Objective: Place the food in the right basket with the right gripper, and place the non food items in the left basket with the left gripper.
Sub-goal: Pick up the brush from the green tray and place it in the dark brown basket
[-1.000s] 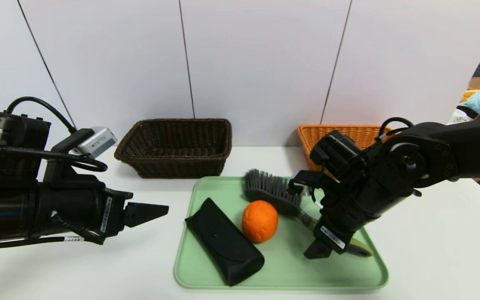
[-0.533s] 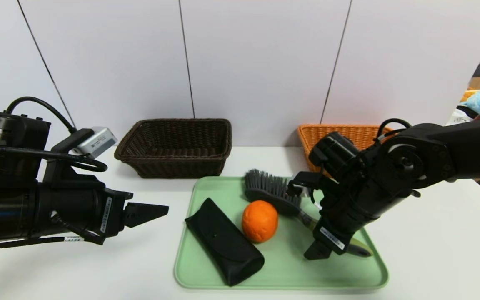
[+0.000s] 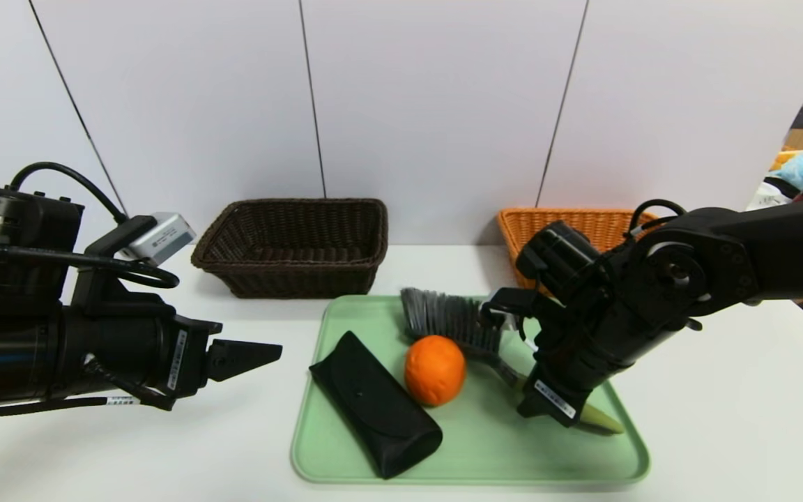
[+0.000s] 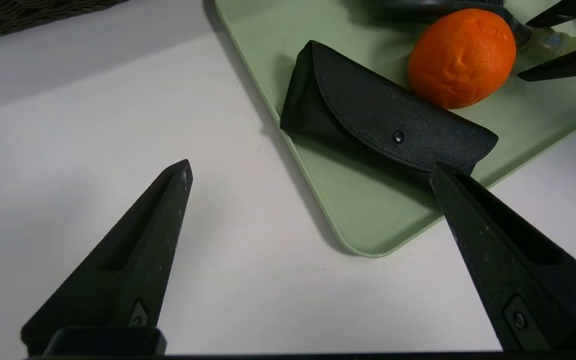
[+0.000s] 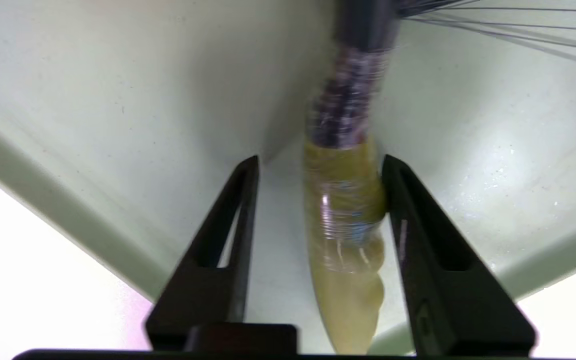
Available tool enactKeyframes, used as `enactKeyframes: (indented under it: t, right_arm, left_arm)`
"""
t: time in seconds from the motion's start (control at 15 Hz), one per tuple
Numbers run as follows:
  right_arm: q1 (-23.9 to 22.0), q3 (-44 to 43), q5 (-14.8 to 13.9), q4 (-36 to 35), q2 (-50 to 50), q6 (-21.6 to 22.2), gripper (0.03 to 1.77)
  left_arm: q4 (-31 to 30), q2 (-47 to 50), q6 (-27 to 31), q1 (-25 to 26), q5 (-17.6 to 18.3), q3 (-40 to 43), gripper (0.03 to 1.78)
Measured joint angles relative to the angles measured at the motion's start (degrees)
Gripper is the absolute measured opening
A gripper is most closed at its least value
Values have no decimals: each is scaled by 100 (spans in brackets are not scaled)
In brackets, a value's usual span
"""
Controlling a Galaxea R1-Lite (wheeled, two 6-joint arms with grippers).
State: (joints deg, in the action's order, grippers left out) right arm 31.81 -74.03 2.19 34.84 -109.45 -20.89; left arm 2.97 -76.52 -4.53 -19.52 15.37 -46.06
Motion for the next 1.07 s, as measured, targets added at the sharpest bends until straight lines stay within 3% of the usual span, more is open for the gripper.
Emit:
enactKeyframes:
  t: [0.13, 1.07]
  right_arm:
    - [-2, 5, -2, -9, -1, 1, 41]
    - [-238, 5, 44, -336, 228, 108, 41]
  left_arm:
    - [0, 6, 0, 0, 0, 4, 169]
    - [0, 139, -9, 1, 0, 63, 169]
